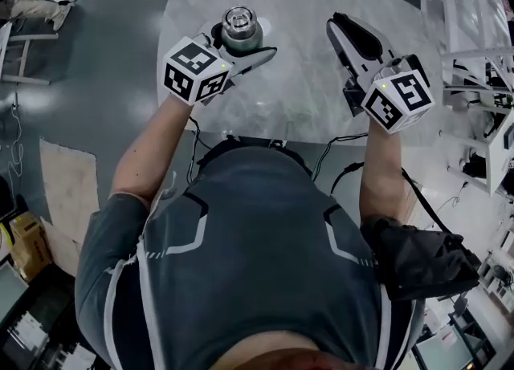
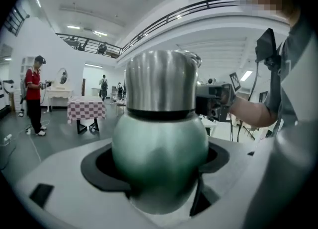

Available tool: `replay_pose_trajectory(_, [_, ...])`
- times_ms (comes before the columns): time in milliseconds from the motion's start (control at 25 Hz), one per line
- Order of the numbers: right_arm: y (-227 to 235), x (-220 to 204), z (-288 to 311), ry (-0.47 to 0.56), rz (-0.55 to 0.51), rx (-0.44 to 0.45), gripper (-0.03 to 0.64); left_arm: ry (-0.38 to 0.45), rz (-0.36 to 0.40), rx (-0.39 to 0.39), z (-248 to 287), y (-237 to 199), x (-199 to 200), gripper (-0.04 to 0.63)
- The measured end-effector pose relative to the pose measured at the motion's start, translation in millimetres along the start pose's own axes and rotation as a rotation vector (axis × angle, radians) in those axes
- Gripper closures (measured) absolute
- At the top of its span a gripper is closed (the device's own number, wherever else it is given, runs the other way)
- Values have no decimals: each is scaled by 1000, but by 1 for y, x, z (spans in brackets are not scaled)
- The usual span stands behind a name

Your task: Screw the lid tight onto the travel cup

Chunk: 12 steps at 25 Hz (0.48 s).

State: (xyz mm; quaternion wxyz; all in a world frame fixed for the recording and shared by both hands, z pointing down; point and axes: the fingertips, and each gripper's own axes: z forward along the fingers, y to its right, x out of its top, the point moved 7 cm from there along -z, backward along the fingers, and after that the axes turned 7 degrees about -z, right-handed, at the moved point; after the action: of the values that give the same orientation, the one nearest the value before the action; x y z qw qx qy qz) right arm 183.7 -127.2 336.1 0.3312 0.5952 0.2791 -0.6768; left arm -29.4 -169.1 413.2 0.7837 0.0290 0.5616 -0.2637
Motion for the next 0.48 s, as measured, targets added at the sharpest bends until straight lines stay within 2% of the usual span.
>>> replay_pose_trajectory(200, [5, -36, -2, -54, 50, -88, 572, -4, -16, 54, 20, -21, -37, 193])
replay_pose_trajectory(480, [13, -80, 11, -126, 74, -126, 575, -8, -52, 131, 65, -70, -84, 193])
